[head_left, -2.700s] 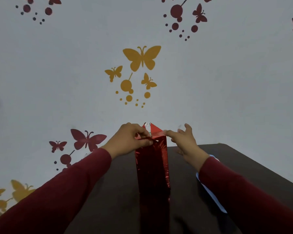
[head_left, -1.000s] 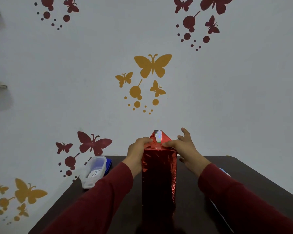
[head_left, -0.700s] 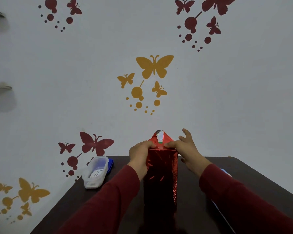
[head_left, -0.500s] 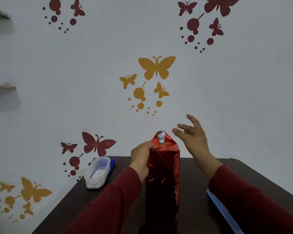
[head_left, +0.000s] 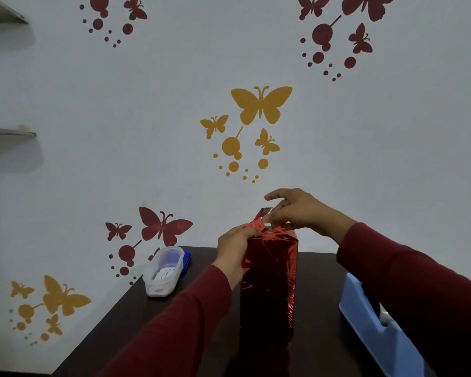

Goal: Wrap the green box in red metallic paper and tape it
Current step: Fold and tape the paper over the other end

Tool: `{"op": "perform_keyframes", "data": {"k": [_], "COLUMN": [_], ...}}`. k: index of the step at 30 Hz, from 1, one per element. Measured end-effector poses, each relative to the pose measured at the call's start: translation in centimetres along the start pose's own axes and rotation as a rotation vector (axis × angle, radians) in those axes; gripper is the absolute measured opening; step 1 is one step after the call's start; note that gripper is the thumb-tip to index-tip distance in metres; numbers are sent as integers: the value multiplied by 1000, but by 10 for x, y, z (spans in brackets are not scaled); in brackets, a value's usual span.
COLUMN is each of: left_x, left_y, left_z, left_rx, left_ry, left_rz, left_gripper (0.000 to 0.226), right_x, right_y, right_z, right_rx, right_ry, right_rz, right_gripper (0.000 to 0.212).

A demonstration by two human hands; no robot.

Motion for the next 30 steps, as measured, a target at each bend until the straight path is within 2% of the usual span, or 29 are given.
{"op": "perform_keyframes", "data": {"k": [11, 23, 30], "left_x": [-5, -8, -9], "left_y": [-4, -5, -5], "left_z": [0, -1, -1], "left_rx": [29, 21, 28], "left_ry": [-17, 5, 11], "left_rz": [-2, 8, 31], "left_gripper": [22, 19, 26], "right_x": [-18, -15, -16], "right_y": [19, 16, 14], "right_z": [-2, -6, -10], "right_rx": [-106, -22, 57], "right_ry": [59, 140, 162], "right_rz": [-170, -210, -207], "right_gripper": [48, 64, 67]}}
Point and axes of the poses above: each hand's wrist, its own x-axis away from the middle knuckle, its own z-axis out of the back of the hand, y = z × x, the point moved 4 cm from there along -x, towards the middle knuckle, and after that the axes turned 12 degrees about -z, right-handed, at the moved point
